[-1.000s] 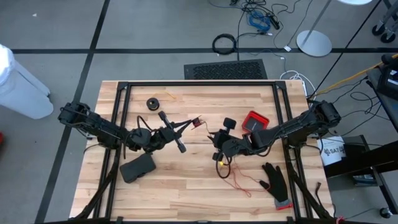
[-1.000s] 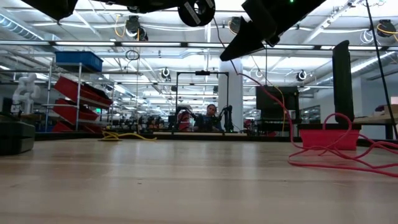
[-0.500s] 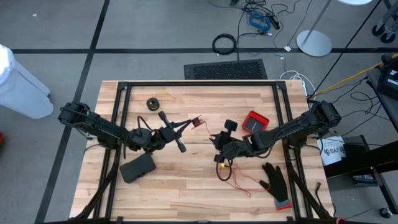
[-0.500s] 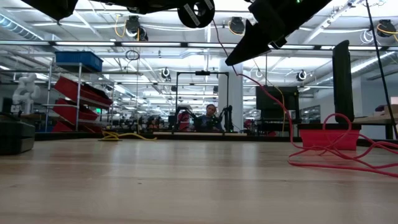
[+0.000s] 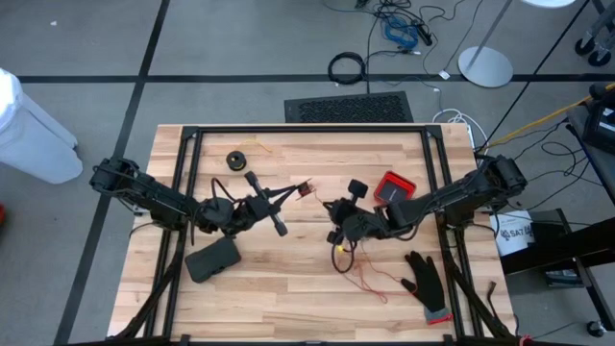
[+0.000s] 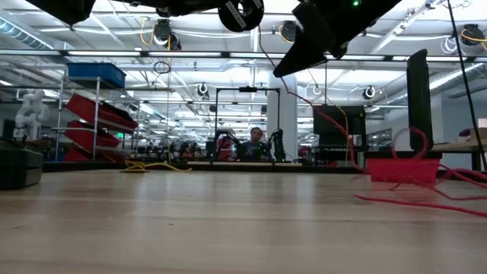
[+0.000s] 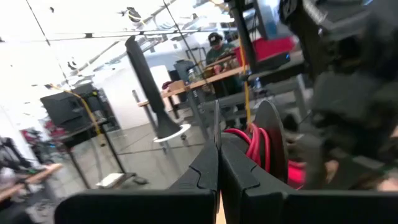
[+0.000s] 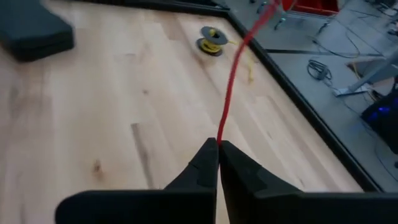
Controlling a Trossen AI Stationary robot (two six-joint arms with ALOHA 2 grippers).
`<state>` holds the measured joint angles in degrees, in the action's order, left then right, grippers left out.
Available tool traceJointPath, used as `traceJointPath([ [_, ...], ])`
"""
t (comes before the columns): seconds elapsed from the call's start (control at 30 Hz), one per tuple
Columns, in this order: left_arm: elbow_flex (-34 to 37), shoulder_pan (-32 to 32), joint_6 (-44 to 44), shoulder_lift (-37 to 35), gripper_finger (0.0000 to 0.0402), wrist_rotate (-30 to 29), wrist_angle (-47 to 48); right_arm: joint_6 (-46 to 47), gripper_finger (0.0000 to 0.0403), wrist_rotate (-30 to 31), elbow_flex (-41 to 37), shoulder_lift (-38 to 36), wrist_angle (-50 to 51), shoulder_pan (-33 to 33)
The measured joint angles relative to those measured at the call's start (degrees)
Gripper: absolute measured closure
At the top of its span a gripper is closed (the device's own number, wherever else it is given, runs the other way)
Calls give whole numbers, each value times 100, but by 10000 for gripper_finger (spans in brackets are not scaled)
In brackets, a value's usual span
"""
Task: Coil cords
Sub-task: Coil the red wire onto the black spool
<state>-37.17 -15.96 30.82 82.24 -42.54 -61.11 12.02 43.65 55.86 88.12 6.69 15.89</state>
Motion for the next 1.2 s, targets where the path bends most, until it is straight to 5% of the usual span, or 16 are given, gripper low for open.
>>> traceJointPath([
  [0.37, 0, 224, -351, 0, 402, 263, 122, -624, 403, -1231, 0, 723, -2007, -585],
  [1.2, 1, 427, -262, 11, 402, 183, 1031, -455, 403, -1398, -2, 918, -3198, -754],
])
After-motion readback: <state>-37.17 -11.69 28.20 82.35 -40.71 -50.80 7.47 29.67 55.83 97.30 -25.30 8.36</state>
